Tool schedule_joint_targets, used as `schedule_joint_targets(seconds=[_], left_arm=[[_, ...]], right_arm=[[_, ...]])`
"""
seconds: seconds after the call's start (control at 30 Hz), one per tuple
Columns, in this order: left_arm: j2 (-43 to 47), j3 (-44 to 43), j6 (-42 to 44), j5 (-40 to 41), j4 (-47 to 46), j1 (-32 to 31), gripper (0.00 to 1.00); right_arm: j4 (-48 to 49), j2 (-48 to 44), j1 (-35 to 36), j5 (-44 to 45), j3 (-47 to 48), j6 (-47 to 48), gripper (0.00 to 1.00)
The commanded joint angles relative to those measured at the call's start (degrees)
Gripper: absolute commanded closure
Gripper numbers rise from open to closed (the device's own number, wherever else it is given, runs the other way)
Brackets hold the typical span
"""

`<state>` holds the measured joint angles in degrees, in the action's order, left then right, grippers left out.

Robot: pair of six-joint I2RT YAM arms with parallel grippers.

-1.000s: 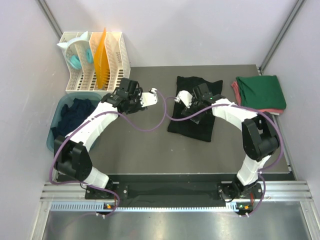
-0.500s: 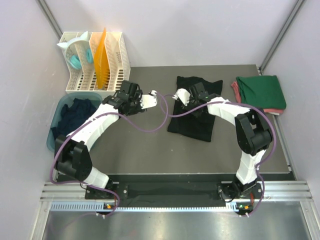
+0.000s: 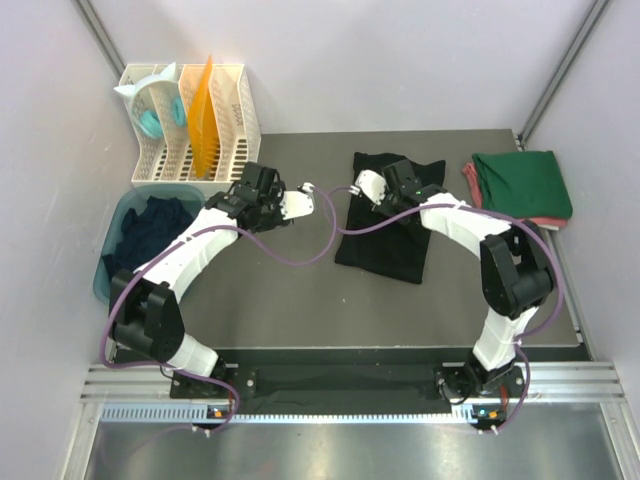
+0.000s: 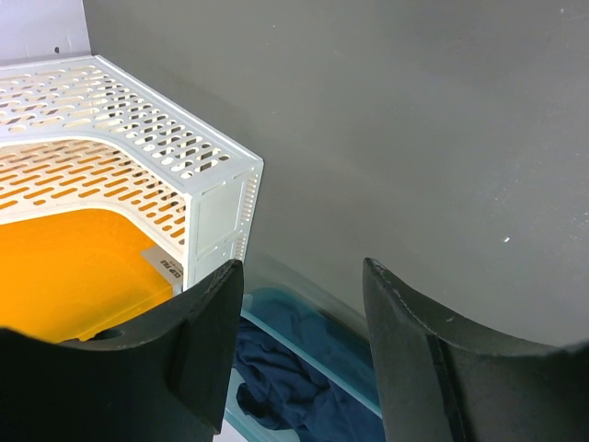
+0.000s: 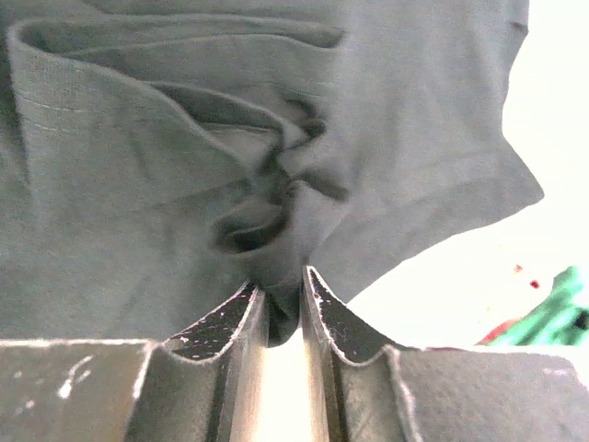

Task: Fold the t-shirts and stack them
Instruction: Fold the folded rectangular tshirt in 1/3 of the way

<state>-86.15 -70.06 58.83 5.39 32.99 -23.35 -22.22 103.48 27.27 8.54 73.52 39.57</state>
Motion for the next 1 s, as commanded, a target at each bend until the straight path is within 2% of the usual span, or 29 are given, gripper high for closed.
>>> schedule_joint_targets(seconds=[0.0,0.23,0.43,0.47,0.5,0.6,0.7,0.83,0.93,0.97], left_arm=[[0.98,-0.08,0.85,-0.64,-1.53,-0.2,0.41],[0.98,-0.16,0.76,-1.26,-1.44,-0.2,0.4],[1.77,-0.07,0.67,-1.43,-1.0,-0.2,0.4],[1.95,0.19,0.67,-1.52,-1.0,-0.2,0.4],[2.04,0.28,0.5,-1.69,-1.0,-0.2,0.4],[2.39,0.45,0.24,-1.78,-0.83,-0.2,0.4],[2.92,0.8,0.06,-1.7,-0.74,-0.2,0.4],[3.62,0.98,0.5,-2.31,-0.74,-0.2,0.4],[3.36,-0.24,1.2,-5.11,0.66,-0.29,0.36],[3.1,-1.99,1.46,-9.74,1.89,-0.55,0.34]], right_arm=[[2.09,-3.99,0.42,4.64,0.23,2.26,0.78],[6.83,-3.64,-0.37,10.53,-2.59,5.25,0.76],[15.79,-1.62,-1.78,23.6,-4.43,8.15,0.74],[17.28,-1.44,-2.13,24.59,-4.35,8.59,0.71],[18.77,-1.18,-2.3,25.64,-4.52,9.55,0.59],[21.42,-0.83,-2.74,28.9,-4.35,10.35,0.34],[21.78,0.14,-3.01,31.19,-3.73,10.61,0.23],[22.39,-0.3,-3.18,30.06,-2.68,9.48,0.23],[14.86,-1.88,-3.62,23.23,-0.14,6.14,0.21],[10.31,-2.58,-4.32,20.67,1.61,3.26,0.21]])
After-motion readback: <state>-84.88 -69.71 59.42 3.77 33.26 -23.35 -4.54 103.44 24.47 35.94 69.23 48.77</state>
